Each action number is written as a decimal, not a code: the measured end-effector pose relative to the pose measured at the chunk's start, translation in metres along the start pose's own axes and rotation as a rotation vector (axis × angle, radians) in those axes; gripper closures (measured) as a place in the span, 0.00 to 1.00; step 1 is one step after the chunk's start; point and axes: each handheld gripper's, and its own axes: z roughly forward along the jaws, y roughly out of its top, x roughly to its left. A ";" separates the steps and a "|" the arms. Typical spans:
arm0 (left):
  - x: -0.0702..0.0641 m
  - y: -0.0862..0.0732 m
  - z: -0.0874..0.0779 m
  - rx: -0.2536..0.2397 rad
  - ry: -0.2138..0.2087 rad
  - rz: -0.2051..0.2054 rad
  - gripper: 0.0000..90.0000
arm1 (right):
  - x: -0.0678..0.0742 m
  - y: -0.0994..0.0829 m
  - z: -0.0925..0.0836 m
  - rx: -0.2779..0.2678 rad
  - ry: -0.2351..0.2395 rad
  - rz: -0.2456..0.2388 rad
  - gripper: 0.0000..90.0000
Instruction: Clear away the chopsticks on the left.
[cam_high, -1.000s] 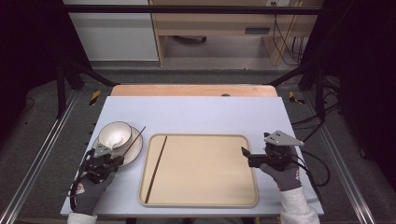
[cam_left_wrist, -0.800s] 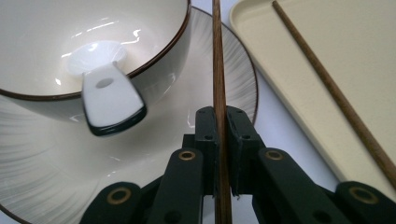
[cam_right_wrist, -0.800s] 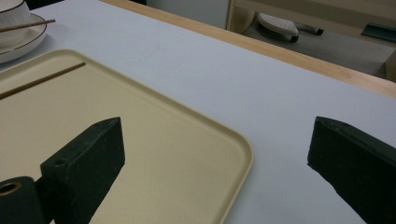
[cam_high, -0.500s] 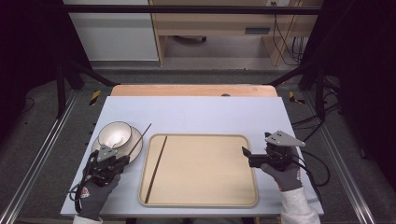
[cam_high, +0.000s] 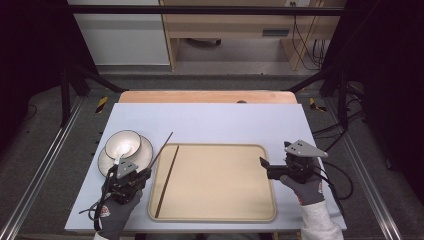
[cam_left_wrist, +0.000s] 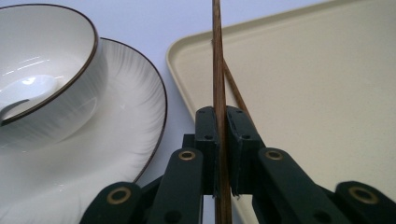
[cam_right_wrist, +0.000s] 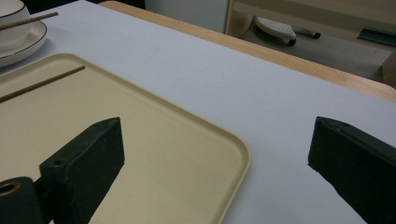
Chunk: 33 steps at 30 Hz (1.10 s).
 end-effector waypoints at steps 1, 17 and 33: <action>-0.003 0.000 0.000 -0.001 0.000 0.001 0.93 | 0.000 0.000 0.000 -0.001 0.000 0.000 0.04; -0.034 0.006 0.000 -0.043 0.019 -0.060 0.93 | 0.000 0.001 -0.005 -0.022 -0.005 0.011 0.04; -0.072 -0.002 0.019 -0.092 -0.005 -0.125 0.93 | 0.000 0.002 -0.006 -0.032 -0.004 0.008 0.04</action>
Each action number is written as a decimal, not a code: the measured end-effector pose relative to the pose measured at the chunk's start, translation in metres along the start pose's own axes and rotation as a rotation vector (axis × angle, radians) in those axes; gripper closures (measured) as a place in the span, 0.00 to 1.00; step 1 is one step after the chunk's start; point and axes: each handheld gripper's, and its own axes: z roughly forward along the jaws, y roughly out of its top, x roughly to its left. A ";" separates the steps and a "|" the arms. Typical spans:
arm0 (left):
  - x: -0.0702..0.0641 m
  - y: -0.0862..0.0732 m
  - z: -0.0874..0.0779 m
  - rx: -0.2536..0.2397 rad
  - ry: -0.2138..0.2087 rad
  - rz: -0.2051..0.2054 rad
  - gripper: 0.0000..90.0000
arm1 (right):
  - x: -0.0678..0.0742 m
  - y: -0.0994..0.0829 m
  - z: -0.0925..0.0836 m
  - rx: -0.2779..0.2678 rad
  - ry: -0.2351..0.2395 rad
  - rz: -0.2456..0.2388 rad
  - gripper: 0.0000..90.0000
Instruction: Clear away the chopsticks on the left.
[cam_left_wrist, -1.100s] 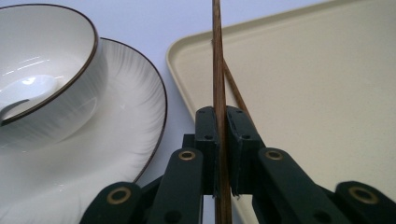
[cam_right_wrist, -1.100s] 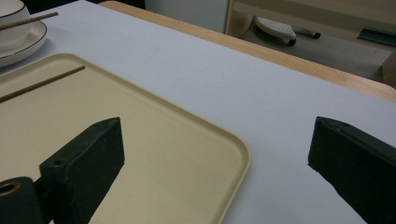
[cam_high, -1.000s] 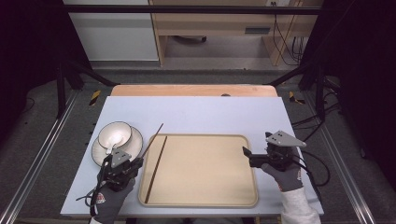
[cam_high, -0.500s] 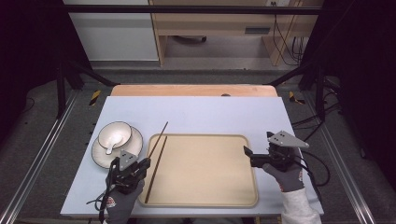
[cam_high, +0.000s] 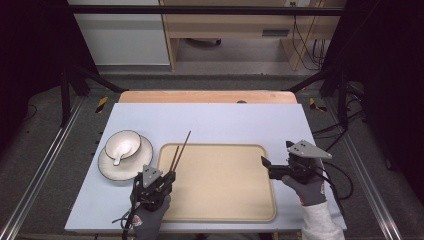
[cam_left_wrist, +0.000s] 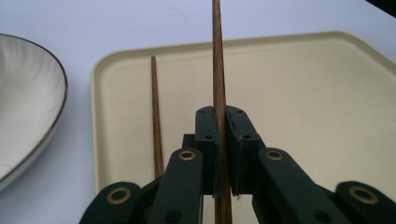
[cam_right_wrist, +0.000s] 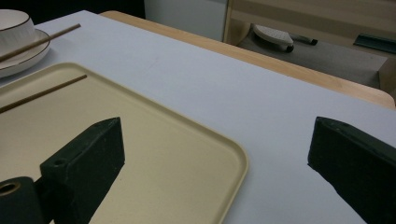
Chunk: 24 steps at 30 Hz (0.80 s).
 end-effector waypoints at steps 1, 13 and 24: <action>-0.001 -0.002 0.001 0.003 0.002 -0.002 0.93 | 0.000 0.000 0.000 0.001 0.002 0.003 0.04; -0.007 -0.022 0.012 0.034 0.031 -0.025 0.93 | 0.002 -0.001 0.004 0.014 0.004 -0.004 0.05; -0.009 -0.031 0.021 0.077 0.053 -0.027 0.93 | 0.003 -0.002 0.005 0.021 0.005 -0.009 0.05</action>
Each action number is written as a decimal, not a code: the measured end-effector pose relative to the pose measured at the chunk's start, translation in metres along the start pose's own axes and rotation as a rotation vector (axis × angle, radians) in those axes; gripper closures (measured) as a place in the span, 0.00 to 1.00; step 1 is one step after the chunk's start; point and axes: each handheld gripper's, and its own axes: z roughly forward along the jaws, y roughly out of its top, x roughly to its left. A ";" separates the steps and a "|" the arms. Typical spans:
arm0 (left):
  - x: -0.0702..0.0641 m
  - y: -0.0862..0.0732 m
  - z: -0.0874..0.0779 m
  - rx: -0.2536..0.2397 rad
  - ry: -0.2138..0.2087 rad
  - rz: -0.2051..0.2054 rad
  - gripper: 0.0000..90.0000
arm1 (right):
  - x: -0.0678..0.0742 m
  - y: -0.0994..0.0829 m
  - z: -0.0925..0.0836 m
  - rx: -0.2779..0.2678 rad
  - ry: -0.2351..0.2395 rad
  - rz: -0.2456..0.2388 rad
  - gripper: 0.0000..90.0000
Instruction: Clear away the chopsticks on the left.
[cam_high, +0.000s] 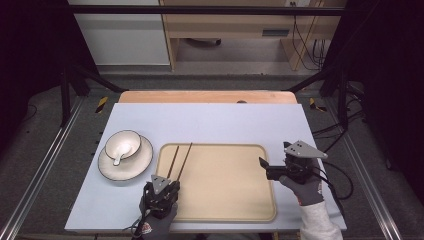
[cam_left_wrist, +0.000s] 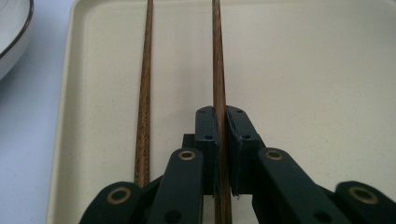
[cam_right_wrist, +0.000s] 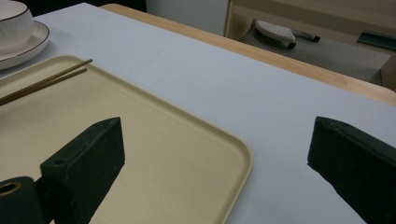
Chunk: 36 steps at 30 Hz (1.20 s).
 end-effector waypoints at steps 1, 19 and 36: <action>0.000 0.000 0.000 0.004 0.002 0.006 0.93 | 0.000 0.000 0.000 0.000 0.000 0.000 0.05; -0.003 0.001 0.004 0.052 0.032 0.022 0.92 | 0.001 -0.001 0.002 0.007 0.001 -0.005 0.04; -0.002 0.016 -0.006 0.011 -0.024 0.049 0.80 | -0.001 0.000 -0.001 -0.005 0.000 0.002 0.04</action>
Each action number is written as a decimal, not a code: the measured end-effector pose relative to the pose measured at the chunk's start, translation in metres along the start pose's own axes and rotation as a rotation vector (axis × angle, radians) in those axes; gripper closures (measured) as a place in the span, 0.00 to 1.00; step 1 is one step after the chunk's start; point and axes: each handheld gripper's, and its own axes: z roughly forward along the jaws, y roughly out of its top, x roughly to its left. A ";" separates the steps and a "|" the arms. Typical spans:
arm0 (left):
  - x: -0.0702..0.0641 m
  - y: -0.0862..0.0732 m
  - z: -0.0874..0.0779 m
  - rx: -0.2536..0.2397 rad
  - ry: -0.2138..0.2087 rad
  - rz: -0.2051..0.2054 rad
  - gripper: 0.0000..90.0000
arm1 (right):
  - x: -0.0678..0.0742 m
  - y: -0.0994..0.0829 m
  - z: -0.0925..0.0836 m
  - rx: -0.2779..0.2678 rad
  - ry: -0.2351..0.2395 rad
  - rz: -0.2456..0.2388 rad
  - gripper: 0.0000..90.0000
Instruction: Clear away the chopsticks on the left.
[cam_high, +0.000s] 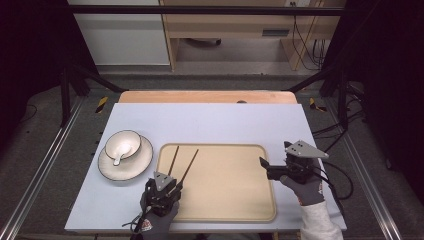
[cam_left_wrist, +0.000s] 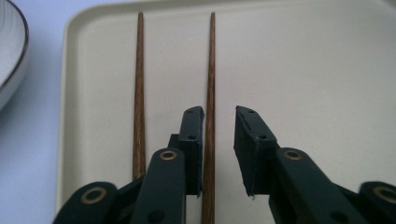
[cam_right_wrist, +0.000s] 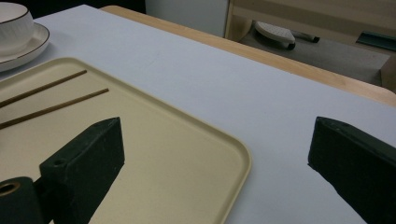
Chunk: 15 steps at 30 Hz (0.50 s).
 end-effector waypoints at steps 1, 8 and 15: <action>0.001 0.003 -0.002 -0.012 -0.009 -0.001 0.78 | 0.000 0.000 0.000 -0.002 0.000 0.003 0.04; 0.012 0.025 -0.018 -0.079 -0.063 0.040 0.67 | -0.002 0.001 -0.003 -0.016 0.001 0.008 0.04; 0.029 0.044 -0.034 -0.101 -0.116 0.095 0.52 | -0.004 0.002 -0.007 -0.030 -0.004 0.019 0.04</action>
